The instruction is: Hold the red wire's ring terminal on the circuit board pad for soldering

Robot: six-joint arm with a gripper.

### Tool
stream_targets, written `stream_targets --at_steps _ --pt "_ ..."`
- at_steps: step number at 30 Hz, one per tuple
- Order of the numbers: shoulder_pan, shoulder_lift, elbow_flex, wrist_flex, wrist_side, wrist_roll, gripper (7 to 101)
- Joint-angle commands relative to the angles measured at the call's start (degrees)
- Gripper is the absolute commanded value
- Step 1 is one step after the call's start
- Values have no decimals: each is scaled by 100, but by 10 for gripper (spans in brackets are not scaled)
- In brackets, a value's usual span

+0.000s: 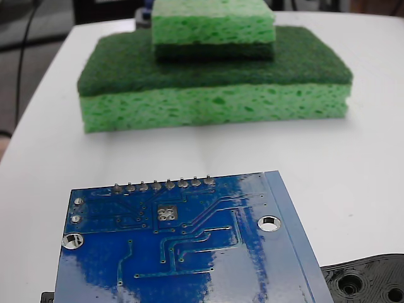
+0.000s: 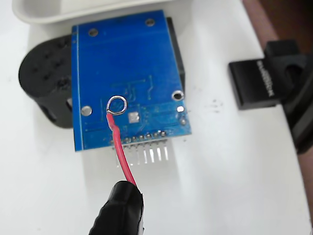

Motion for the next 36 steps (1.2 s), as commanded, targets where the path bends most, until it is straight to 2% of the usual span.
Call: stream_targets --at_steps 1,5,15,20,36 --pt "-141 -510 -483 70 -26 18 1003" --pt "-299 -686 -712 105 88 62 1003" --pt "-246 -1538 -1151 123 123 -97 1003" --pt "-237 -1925 -1485 325 202 -70 1003" --pt "-149 -1916 -1635 589 431 176 1003"
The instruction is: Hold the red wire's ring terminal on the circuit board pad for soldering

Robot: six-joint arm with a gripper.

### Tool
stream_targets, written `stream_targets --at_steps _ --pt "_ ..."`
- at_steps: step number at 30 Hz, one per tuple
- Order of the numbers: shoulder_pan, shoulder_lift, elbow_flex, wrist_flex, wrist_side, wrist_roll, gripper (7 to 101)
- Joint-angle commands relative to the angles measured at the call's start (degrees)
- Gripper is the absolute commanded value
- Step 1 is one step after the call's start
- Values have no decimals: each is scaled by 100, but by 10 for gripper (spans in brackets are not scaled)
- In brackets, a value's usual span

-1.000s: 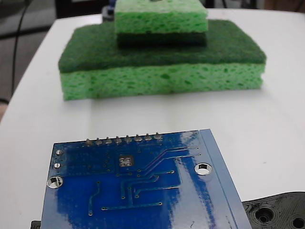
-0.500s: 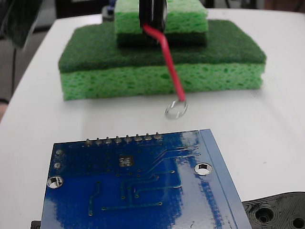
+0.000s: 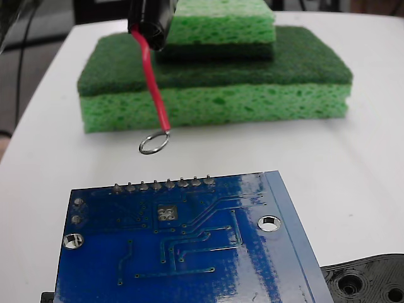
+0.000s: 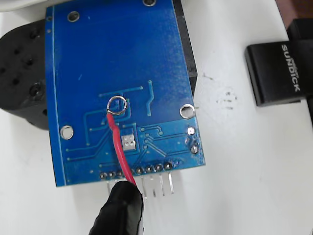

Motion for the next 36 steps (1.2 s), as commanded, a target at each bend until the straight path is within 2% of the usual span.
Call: stream_targets --at_steps 1,36 --pt "0 105 53 -35 88 35 1003" --pt "-167 53 343 -325 176 35 1003"
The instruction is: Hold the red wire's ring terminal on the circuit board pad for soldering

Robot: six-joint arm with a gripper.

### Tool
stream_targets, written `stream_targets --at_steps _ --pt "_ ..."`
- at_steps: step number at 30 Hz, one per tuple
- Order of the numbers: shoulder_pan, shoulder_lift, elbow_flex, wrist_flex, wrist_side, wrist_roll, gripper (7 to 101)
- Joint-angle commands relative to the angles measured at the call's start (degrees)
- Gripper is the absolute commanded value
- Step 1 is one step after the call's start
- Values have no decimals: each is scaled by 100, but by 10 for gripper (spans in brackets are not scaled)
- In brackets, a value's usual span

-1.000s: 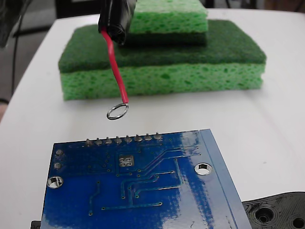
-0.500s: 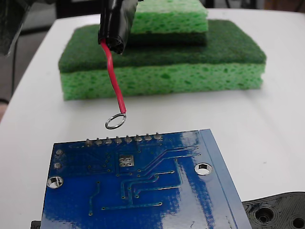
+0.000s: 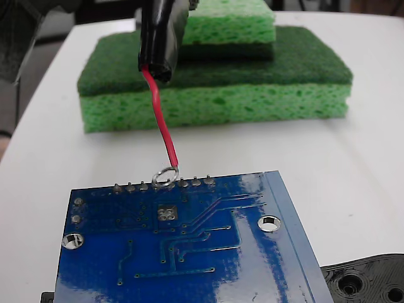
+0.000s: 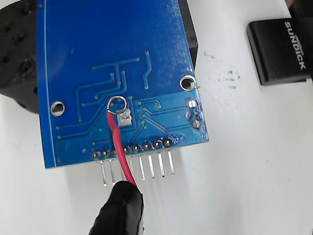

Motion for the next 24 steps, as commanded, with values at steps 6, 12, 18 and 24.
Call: stream_targets --at_steps 6,12,18,24 --pt "-35 -9 -9 -62 105 -9 1003" --pt "-35 -26 44 -141 132 -26 1003" --pt "-62 -79 62 -185 193 -35 1003" --pt "-114 -70 70 -193 281 -26 1003"
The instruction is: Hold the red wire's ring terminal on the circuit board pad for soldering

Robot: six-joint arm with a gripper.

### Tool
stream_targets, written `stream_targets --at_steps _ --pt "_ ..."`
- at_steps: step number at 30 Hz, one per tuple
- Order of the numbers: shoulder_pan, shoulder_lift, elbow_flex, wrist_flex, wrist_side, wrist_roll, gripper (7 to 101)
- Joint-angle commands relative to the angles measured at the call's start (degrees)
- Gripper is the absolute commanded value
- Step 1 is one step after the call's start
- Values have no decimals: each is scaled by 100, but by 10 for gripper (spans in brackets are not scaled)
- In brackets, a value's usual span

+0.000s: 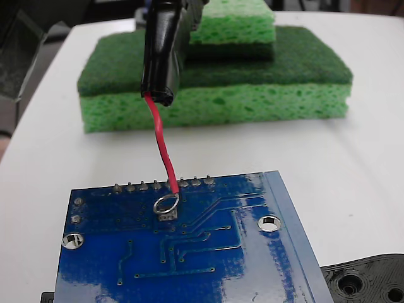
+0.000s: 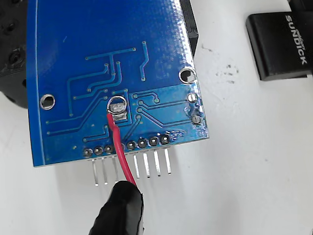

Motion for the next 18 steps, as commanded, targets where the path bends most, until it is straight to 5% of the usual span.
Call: stream_targets --at_steps 1,18 --pt "-18 26 -26 -18 70 -9 1003" --pt "-97 35 0 -18 176 0 1003"
